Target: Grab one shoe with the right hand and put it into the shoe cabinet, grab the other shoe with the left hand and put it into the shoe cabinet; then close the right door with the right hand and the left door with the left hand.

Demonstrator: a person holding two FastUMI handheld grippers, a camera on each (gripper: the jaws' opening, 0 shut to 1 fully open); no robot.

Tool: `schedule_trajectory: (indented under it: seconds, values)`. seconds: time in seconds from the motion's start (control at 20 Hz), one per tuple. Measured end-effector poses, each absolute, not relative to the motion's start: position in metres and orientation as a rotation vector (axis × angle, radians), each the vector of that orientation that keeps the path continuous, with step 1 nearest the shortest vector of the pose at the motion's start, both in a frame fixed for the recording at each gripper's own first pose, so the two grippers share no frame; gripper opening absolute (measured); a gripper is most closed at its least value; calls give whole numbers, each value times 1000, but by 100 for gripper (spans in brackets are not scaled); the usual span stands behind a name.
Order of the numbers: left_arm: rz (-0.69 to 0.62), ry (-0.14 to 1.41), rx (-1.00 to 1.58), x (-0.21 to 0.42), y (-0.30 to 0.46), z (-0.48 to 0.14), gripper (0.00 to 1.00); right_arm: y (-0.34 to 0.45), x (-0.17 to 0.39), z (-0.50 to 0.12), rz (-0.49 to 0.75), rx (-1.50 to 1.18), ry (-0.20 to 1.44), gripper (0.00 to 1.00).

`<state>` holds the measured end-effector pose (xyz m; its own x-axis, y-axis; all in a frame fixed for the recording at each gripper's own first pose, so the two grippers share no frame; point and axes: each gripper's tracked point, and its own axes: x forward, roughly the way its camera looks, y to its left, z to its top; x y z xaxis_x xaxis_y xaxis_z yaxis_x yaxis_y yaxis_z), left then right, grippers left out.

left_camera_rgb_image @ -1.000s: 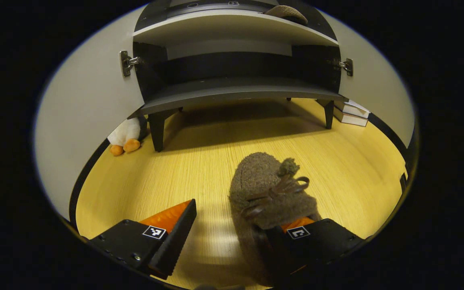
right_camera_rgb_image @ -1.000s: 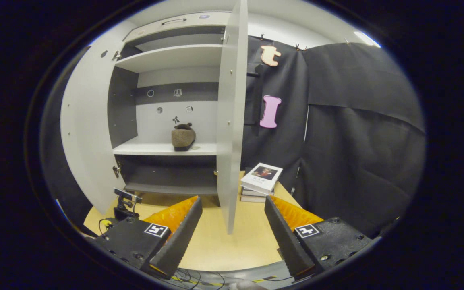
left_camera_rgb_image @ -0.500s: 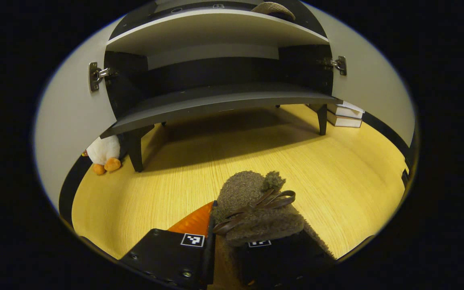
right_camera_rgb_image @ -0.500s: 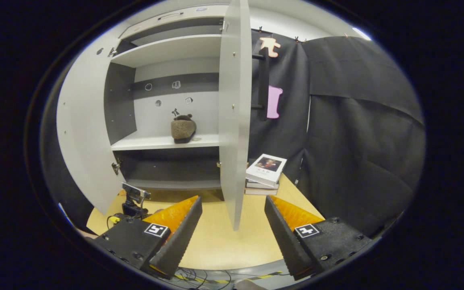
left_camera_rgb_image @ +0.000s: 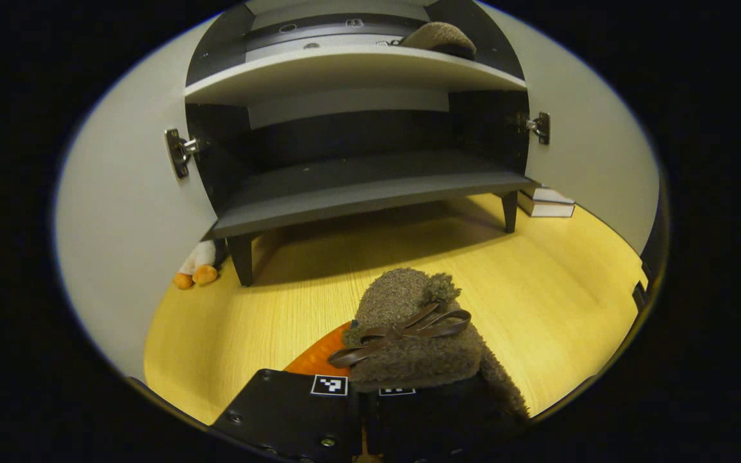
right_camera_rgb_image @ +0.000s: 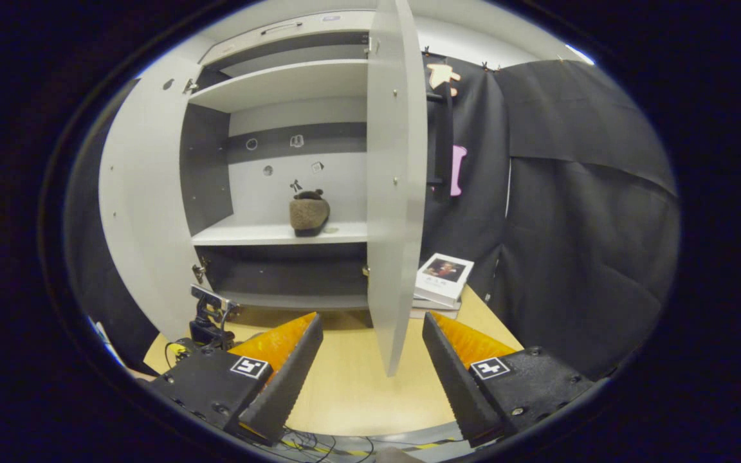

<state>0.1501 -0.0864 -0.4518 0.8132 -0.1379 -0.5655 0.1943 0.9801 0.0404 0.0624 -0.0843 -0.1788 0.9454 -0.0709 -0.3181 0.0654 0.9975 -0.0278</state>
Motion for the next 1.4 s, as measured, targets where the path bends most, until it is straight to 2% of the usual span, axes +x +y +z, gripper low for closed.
schedule_trajectory:
  seconds: [0.35,0.65,0.75,0.8,1.1,1.4]
  values:
    - [-131,408,135,168,-64,-300,12,-44,78,-144,83,-42,210,99]
    - [-48,247,122,260,-42,-177,12,-26,87,-133,177,0,180,99]
    - [-26,212,126,304,-39,-153,12,-26,91,-131,189,10,178,99]
    - [-21,202,112,307,-34,-136,12,-26,92,-131,192,6,181,99]
    - [25,211,122,440,-35,-142,12,-44,91,-129,169,-1,195,99]
    - [38,338,139,508,-35,-183,12,-67,78,-142,119,-14,245,99]
